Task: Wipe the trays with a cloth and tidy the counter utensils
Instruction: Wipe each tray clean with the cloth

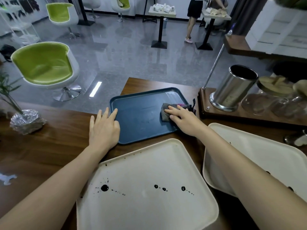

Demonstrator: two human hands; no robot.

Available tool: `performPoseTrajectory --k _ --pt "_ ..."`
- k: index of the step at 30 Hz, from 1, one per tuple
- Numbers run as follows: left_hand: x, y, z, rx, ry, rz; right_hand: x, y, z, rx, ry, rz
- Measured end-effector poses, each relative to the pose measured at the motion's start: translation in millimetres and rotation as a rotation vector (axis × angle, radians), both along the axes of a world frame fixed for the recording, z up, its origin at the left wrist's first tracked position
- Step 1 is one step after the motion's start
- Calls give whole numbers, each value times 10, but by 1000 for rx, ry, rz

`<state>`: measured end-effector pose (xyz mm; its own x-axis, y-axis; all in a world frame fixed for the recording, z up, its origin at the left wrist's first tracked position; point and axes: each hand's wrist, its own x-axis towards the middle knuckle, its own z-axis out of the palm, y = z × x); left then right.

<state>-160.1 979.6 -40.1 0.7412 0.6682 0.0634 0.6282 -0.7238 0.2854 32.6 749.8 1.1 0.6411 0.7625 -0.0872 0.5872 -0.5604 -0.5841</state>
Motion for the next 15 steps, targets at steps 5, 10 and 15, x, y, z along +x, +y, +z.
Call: performPoseTrajectory --k 5,10,15 --pt "7 -38 27 -4 -12 -9 -267 -41 58 -75 -19 -24" --pt "10 -29 36 -4 -14 -19 -847 457 67 -97 -22 168" --pt "-1 -1 25 21 -4 -45 -1165 698 38 -79 -67 299"
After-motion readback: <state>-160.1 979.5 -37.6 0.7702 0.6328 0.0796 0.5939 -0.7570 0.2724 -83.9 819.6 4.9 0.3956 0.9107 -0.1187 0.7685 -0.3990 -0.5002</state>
